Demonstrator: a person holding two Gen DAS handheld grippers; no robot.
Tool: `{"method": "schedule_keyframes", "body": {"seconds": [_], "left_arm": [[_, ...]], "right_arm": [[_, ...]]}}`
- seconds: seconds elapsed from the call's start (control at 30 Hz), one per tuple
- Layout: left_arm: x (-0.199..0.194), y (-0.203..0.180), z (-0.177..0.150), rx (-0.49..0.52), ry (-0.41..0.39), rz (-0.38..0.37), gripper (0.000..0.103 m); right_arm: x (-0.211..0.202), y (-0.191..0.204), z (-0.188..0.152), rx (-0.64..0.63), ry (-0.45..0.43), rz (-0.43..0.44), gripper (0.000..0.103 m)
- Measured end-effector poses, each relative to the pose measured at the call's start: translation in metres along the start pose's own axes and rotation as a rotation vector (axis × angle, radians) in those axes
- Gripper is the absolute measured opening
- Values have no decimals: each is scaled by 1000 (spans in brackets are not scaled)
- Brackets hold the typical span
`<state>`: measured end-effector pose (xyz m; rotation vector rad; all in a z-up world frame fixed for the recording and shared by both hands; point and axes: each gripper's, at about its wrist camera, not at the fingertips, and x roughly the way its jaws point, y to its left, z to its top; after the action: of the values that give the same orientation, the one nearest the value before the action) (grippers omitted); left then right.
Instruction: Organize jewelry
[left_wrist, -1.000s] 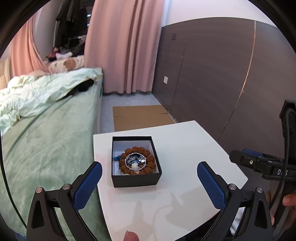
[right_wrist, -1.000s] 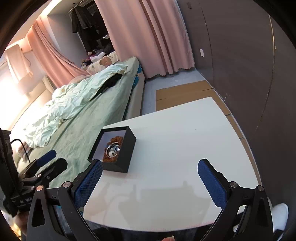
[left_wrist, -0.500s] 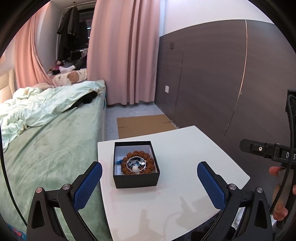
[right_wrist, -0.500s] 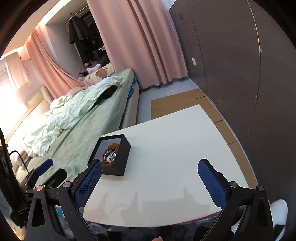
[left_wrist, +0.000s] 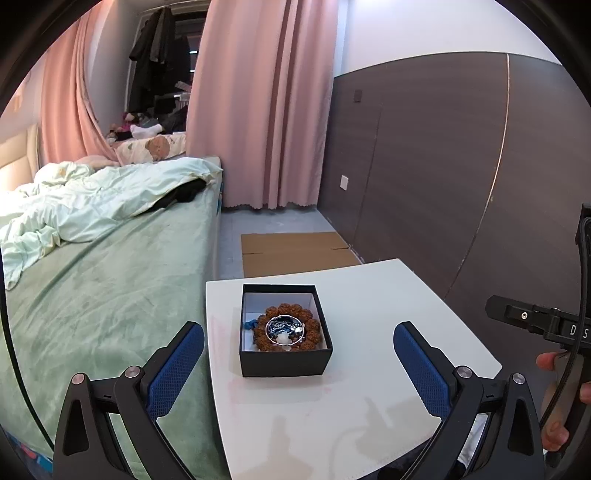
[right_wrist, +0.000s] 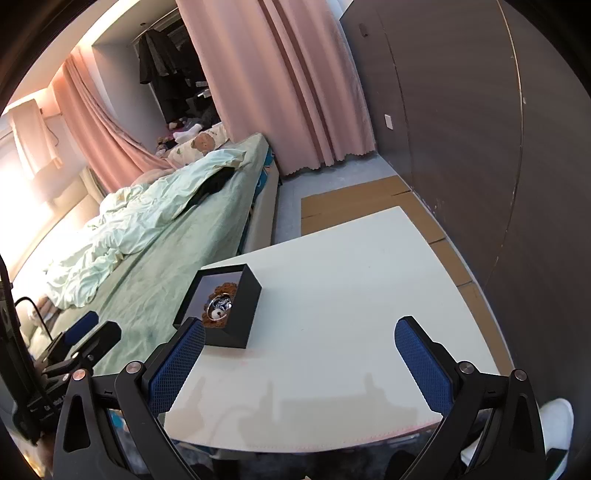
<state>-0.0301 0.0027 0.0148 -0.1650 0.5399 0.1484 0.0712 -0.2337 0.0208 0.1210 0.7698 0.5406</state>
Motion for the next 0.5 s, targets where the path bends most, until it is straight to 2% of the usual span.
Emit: {"method": "schedule_keyframes", "body": {"seconds": [0.5], "left_arm": [[6,3,0,7,5,2,102]], "right_arm": [[1,-1,3,-12,8,0,103]]}}
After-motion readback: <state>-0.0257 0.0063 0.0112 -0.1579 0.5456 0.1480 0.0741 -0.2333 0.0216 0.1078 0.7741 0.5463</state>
